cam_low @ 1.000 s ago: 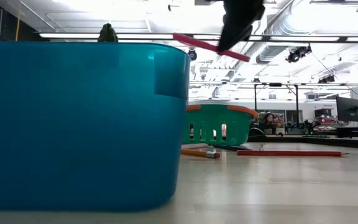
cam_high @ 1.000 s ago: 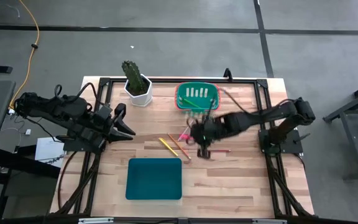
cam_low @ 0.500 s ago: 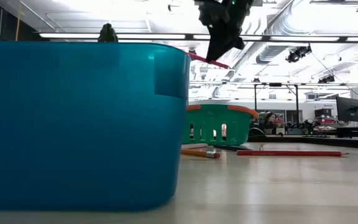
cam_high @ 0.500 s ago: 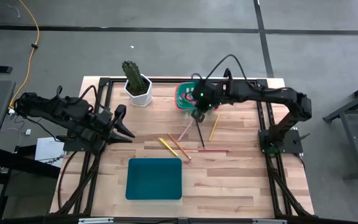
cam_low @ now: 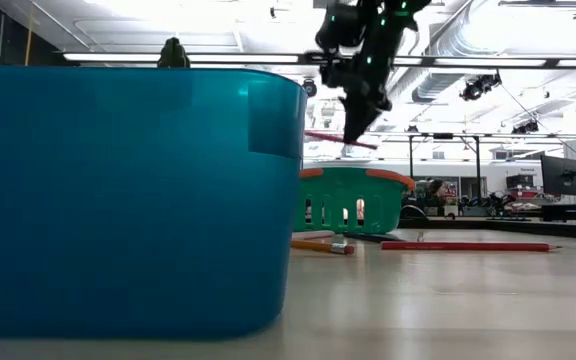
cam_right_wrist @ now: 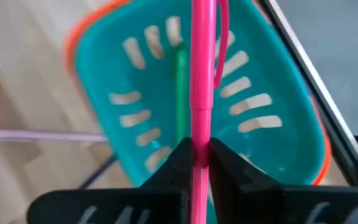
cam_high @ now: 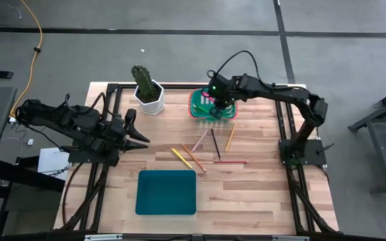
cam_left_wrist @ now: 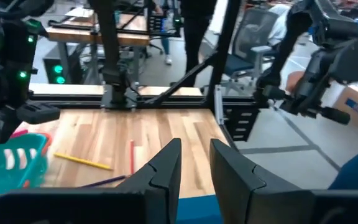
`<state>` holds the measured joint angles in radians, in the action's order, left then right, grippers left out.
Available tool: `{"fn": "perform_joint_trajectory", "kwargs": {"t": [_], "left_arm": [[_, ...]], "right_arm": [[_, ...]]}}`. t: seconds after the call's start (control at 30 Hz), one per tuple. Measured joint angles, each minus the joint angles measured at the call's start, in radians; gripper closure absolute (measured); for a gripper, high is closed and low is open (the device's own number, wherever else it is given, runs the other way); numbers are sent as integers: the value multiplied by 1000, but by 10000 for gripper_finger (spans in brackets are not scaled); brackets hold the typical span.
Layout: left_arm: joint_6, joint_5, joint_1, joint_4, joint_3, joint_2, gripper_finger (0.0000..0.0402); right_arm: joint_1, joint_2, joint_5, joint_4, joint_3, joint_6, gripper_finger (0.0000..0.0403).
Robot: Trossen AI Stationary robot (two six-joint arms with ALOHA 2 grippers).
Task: Sort pens & pencils
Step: Put the pink pen into the green basket, then put the yellow pen into the green basket
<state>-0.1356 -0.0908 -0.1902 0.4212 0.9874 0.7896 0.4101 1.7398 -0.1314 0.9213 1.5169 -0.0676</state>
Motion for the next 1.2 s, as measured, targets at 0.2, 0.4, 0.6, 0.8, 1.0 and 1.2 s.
{"fn": "perform_joint_trajectory", "kwargs": {"t": [0.2, 0.4, 0.6, 0.8, 1.0, 1.2], "left_arm": [[-20, -34, 0, 7, 0, 31, 330], [-27, -42, 0, 7, 0, 82, 330], [-29, -60, 0, 11, -1, 140, 330], [-28, -60, 0, -10, 0, 177, 330], [-17, -60, 0, -6, 0, 177, 330], [-1, -67, 0, -8, 0, 172, 330]], "right_arm": [[72, 48, 38, -6, 0, 76, 391], [122, 59, 91, -6, 0, 130, 391], [150, 75, 169, -6, -1, 155, 369], [151, 82, 174, -22, -1, 155, 332], [151, 82, 177, -38, -1, 131, 321], [142, 82, 260, -51, -1, 67, 320]]}}
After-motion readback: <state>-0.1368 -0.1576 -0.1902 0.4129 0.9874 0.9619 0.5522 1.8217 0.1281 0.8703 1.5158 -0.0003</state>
